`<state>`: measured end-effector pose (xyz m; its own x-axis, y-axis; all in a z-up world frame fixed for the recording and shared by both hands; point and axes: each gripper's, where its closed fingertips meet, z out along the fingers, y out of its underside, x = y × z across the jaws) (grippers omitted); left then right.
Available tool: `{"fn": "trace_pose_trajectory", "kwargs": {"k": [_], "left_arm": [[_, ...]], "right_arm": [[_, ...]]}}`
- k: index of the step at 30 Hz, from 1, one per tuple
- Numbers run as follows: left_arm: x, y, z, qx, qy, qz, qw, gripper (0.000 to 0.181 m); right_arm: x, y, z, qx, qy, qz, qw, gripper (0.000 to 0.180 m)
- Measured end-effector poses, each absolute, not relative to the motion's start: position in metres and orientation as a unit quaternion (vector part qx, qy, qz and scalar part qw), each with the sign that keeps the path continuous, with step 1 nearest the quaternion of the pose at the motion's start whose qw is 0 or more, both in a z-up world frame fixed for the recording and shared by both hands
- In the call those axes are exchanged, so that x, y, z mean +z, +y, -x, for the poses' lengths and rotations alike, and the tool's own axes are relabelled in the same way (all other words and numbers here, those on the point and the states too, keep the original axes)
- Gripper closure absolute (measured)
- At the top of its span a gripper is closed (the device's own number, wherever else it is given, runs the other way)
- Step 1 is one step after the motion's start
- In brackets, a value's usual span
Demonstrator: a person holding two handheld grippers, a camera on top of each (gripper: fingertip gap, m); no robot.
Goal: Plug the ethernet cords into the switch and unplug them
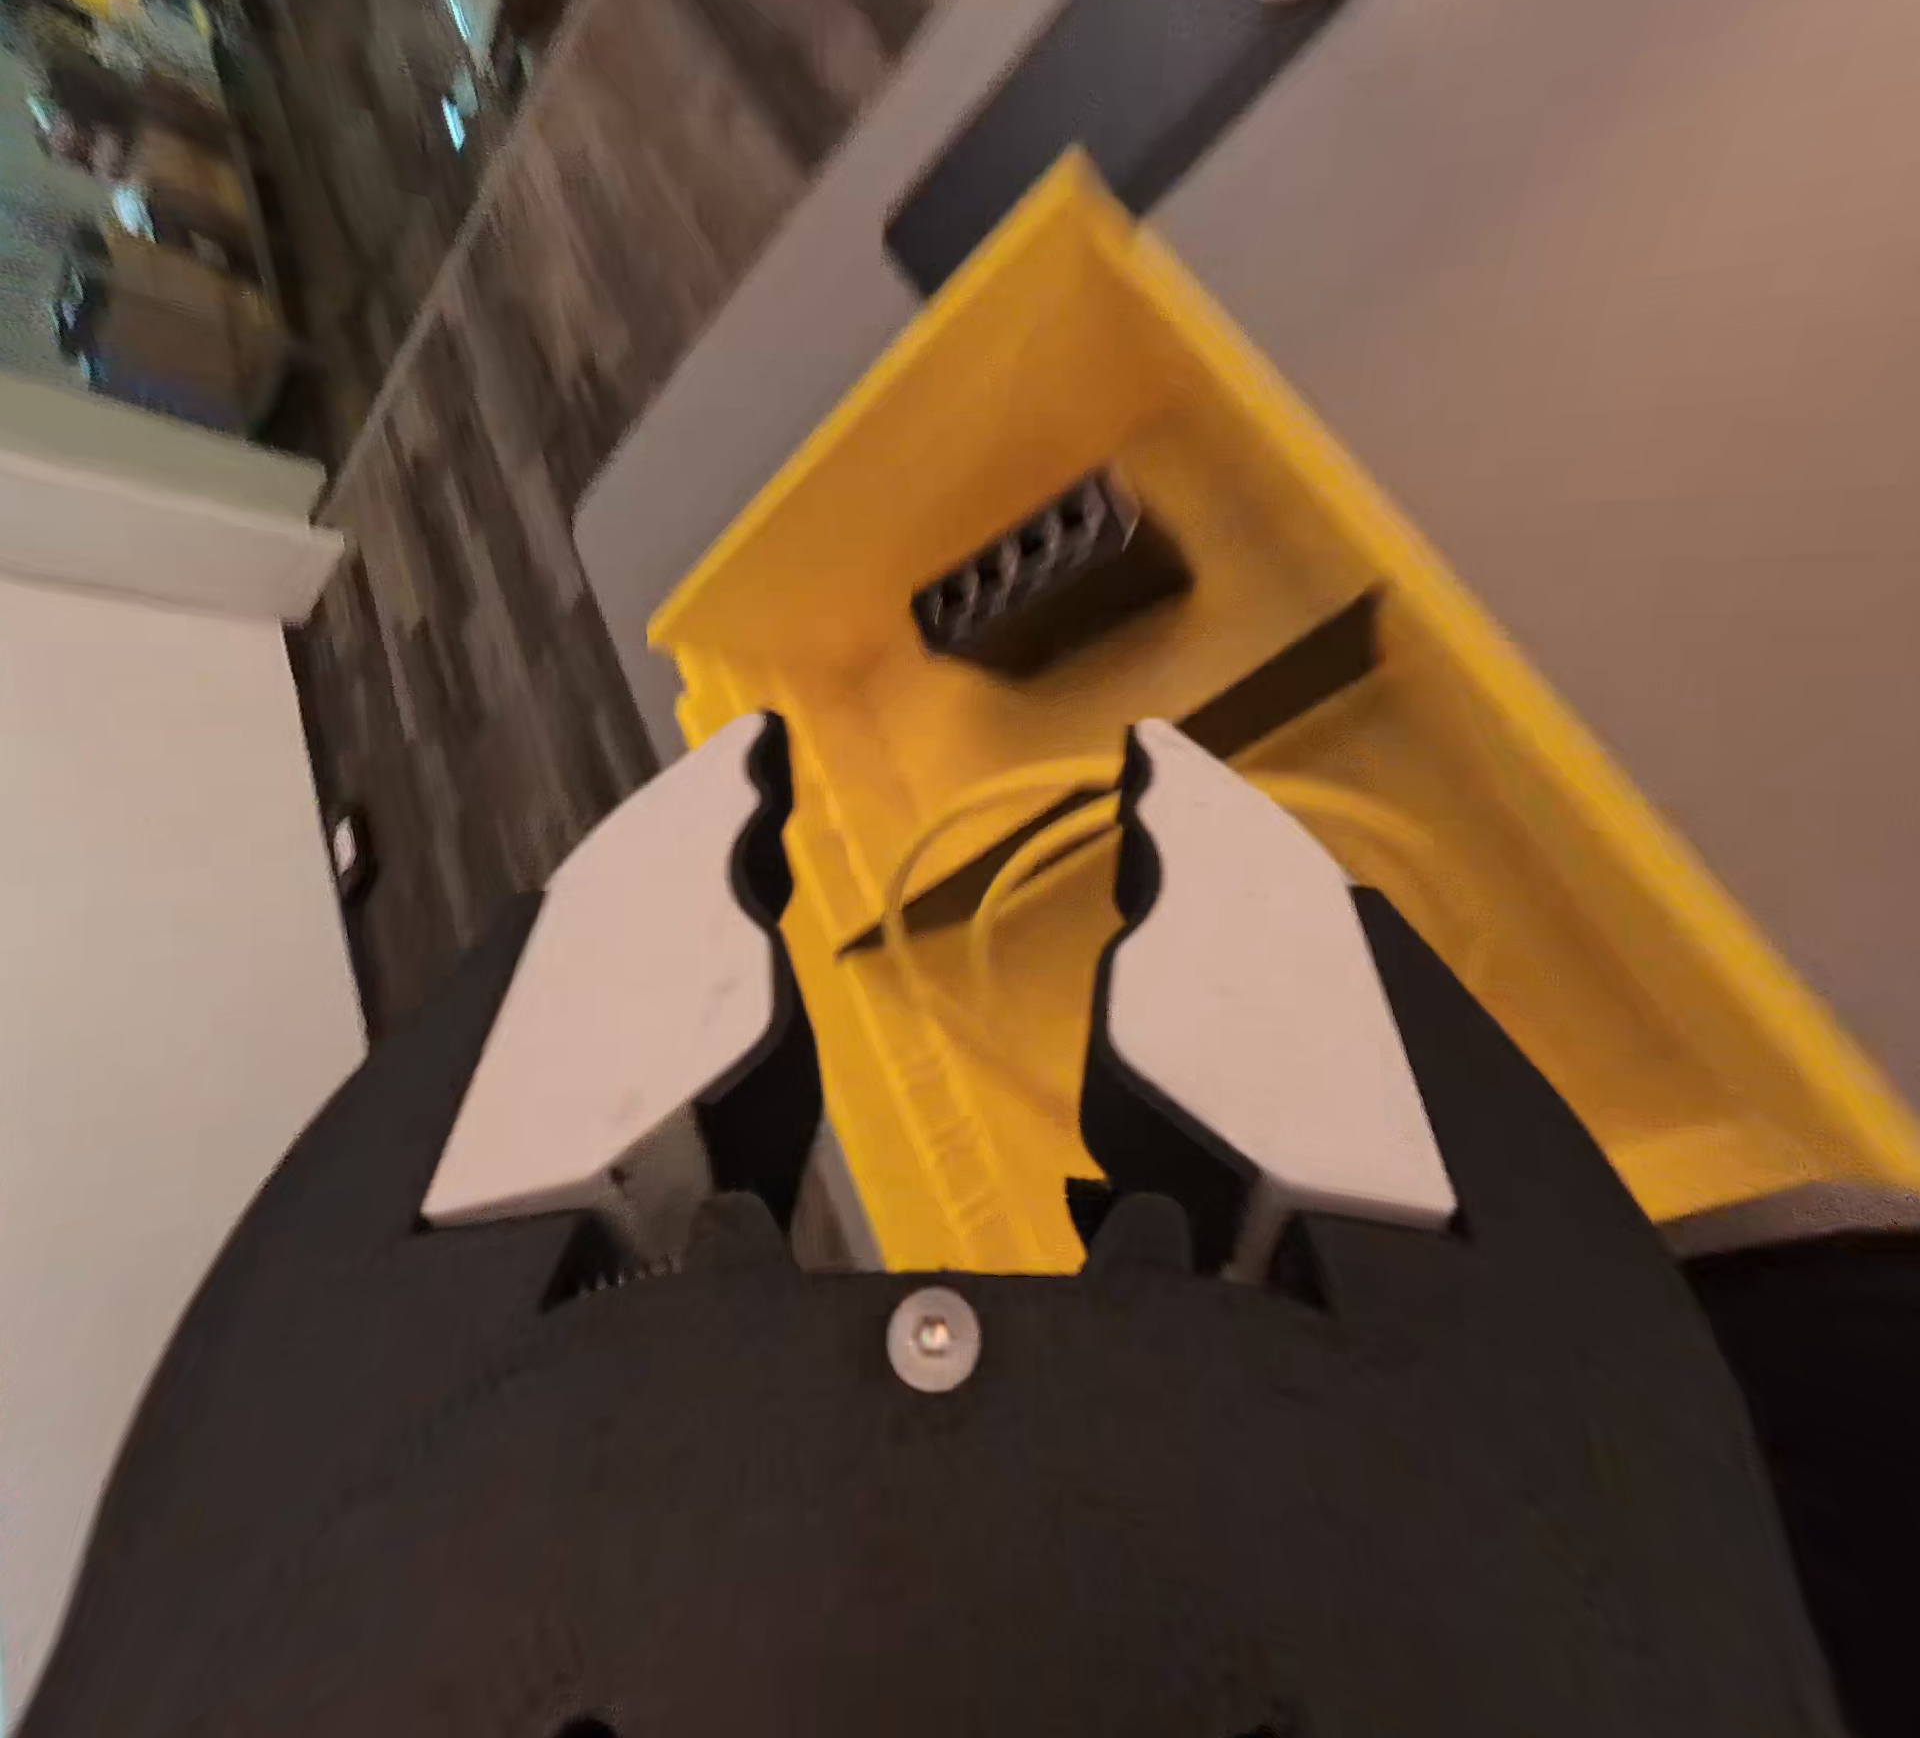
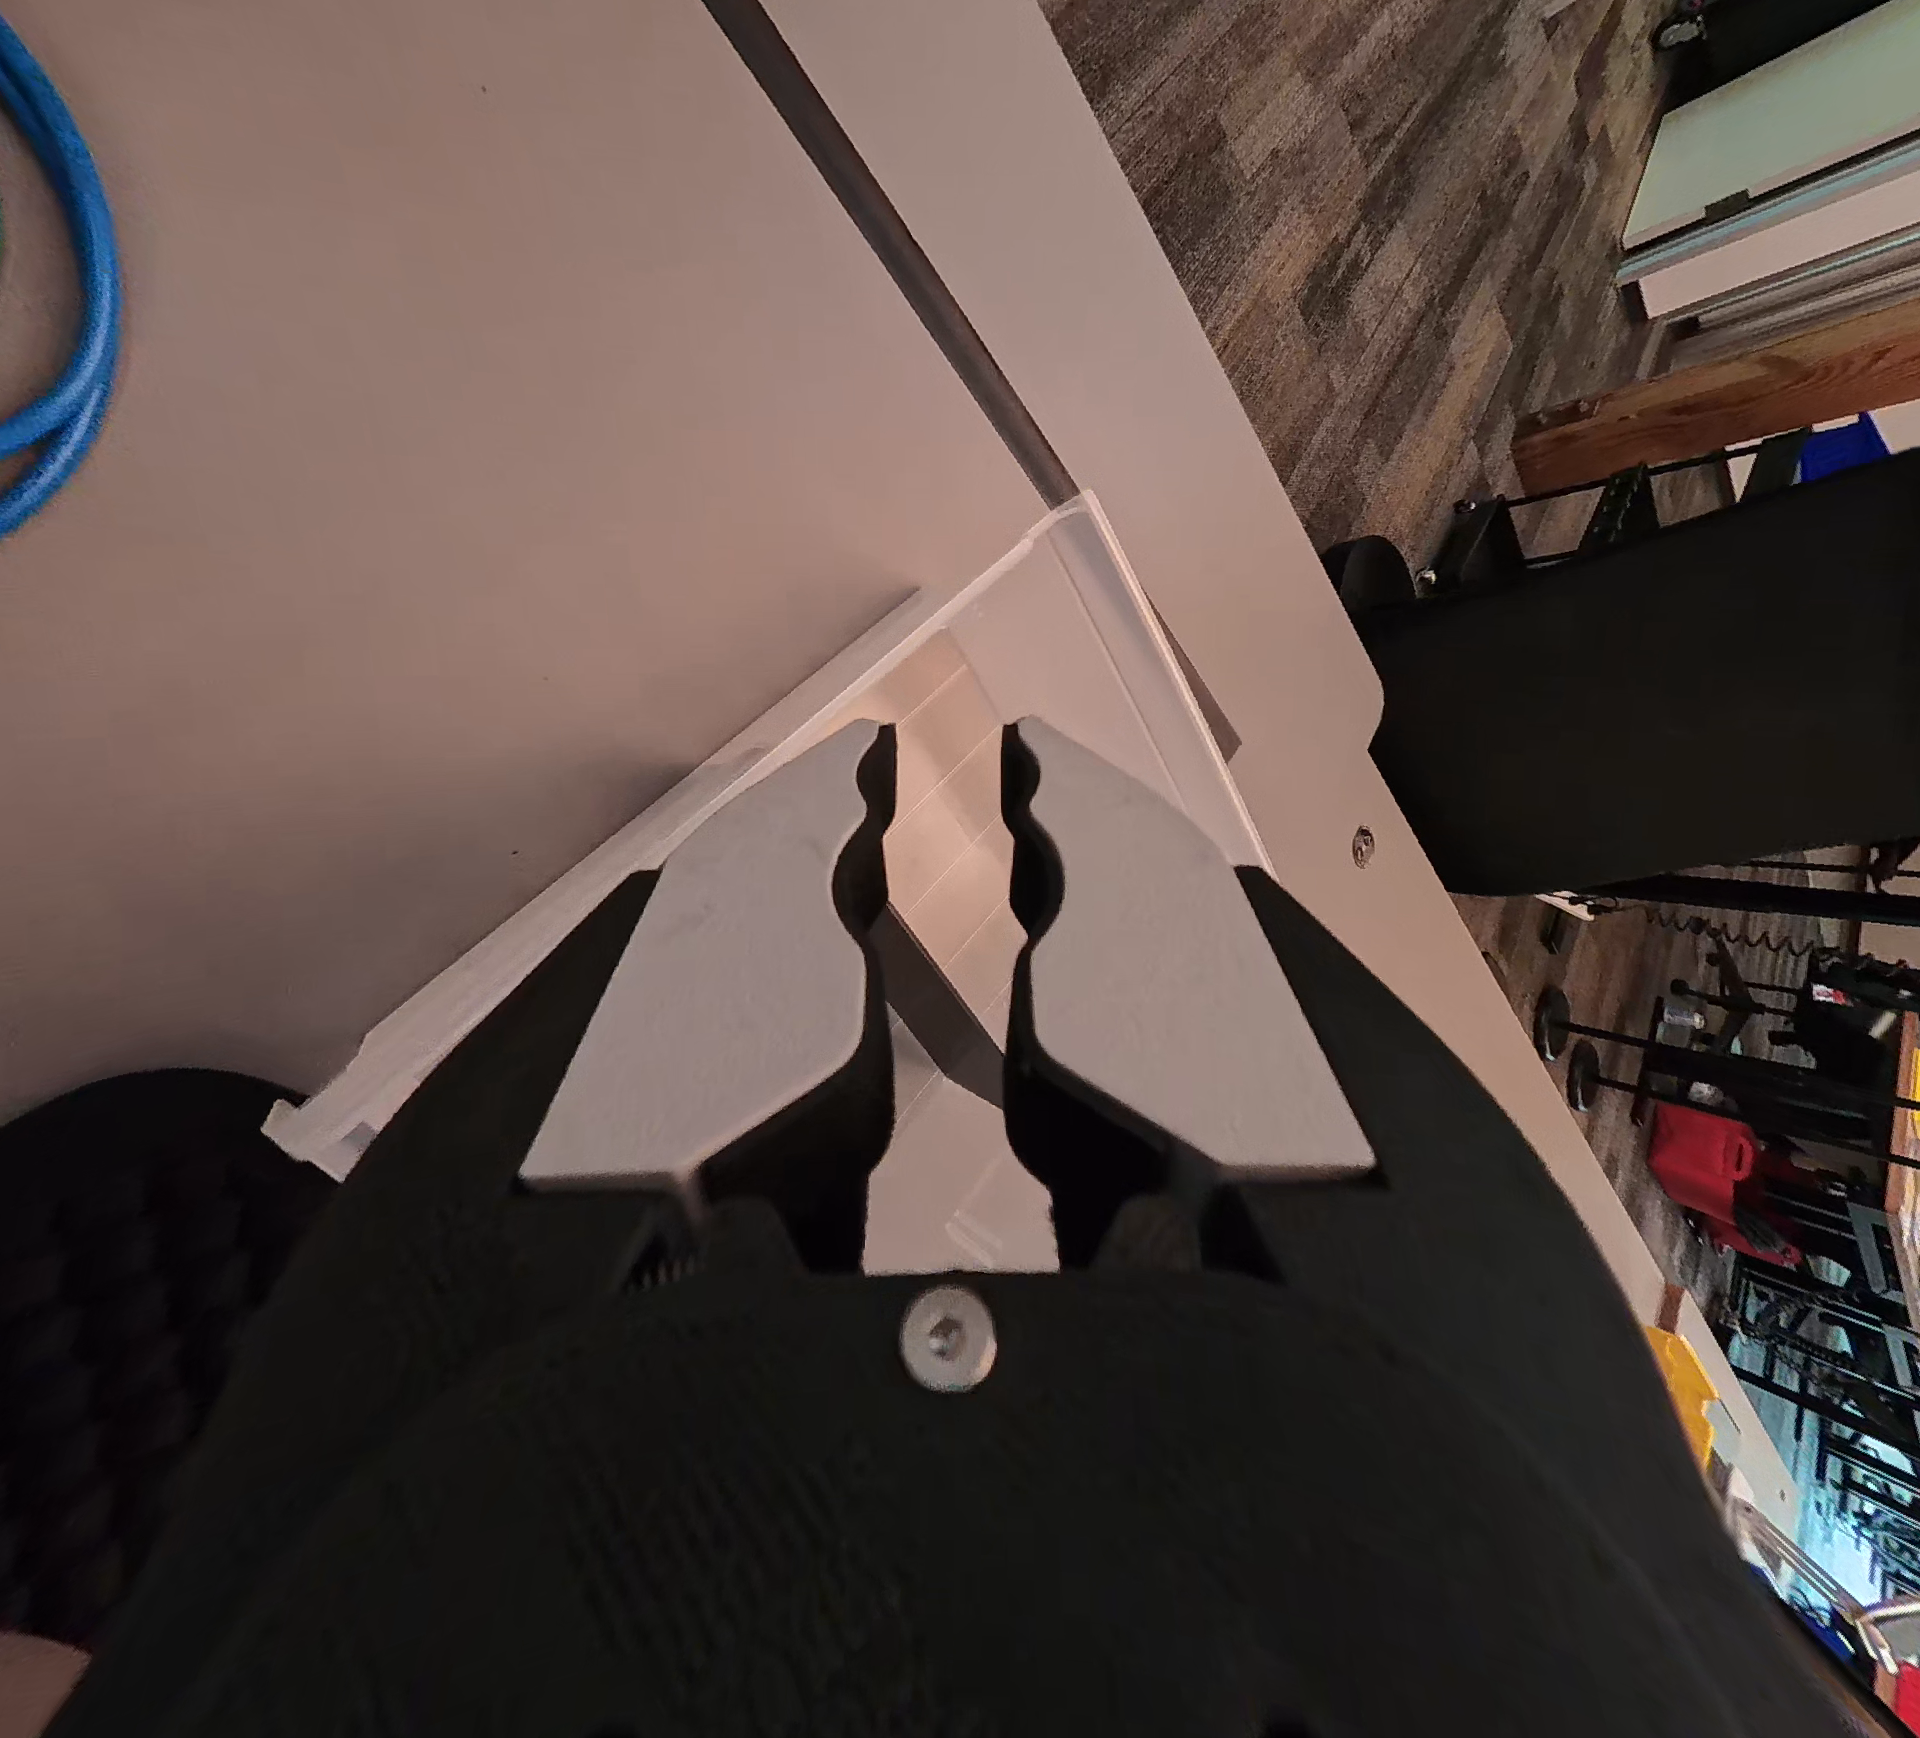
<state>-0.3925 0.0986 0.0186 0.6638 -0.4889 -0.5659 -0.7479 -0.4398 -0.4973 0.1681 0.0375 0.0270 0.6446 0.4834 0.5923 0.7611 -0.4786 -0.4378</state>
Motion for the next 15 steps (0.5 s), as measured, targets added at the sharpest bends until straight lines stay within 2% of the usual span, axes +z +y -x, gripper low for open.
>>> {"fn": "trace_pose_trajectory", "kwargs": {"k": [4, 9, 15], "left_arm": [[-0.035, 0.091, 0.45, 0.149, 0.353, 0.877, 0.29, 0.12], [-0.049, 0.096, 0.465, 0.11, 0.342, 0.881, 0.308, 0.112], [-0.072, 0.107, 0.475, 0.14, 0.344, 0.888, 0.271, 0.124]], "right_arm": [[0.022, 0.039, -0.166, -0.206, -0.377, 0.838, 0.336, 0.16], [0.015, 0.039, -0.165, -0.21, -0.381, 0.841, 0.322, 0.16], [0.011, 0.038, -0.166, -0.217, -0.385, 0.842, 0.31, 0.159]]}}
